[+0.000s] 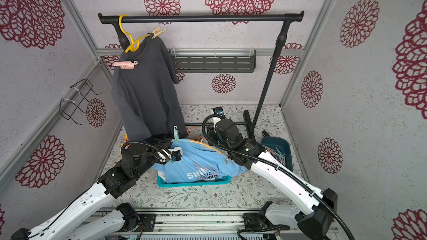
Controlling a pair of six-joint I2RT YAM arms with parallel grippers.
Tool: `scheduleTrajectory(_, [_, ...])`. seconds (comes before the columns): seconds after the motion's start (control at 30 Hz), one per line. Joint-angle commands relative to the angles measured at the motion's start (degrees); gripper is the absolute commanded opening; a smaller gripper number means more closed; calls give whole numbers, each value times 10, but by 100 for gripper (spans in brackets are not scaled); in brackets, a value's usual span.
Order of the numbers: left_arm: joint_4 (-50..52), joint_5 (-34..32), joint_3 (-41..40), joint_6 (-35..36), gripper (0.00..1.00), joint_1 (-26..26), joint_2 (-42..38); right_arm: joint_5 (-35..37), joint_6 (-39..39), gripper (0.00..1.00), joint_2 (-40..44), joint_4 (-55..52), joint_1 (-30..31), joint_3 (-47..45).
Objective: Use clothespins to secure the t-shirt on both sides of the hanger
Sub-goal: Hang the hanger on the clothesline.
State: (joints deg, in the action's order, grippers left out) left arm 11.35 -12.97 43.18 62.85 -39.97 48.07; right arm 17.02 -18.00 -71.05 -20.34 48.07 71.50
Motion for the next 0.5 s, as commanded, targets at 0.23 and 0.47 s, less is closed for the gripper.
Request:
scheduleTrajectory(0.23, [36,-29,39,18,0,-14,-12,54,50,23,-14,54,23,23])
scheduleTrajectory(0.47, [46,-31,36,16,0,-18,-15,52,74,10,-4,79,28,15])
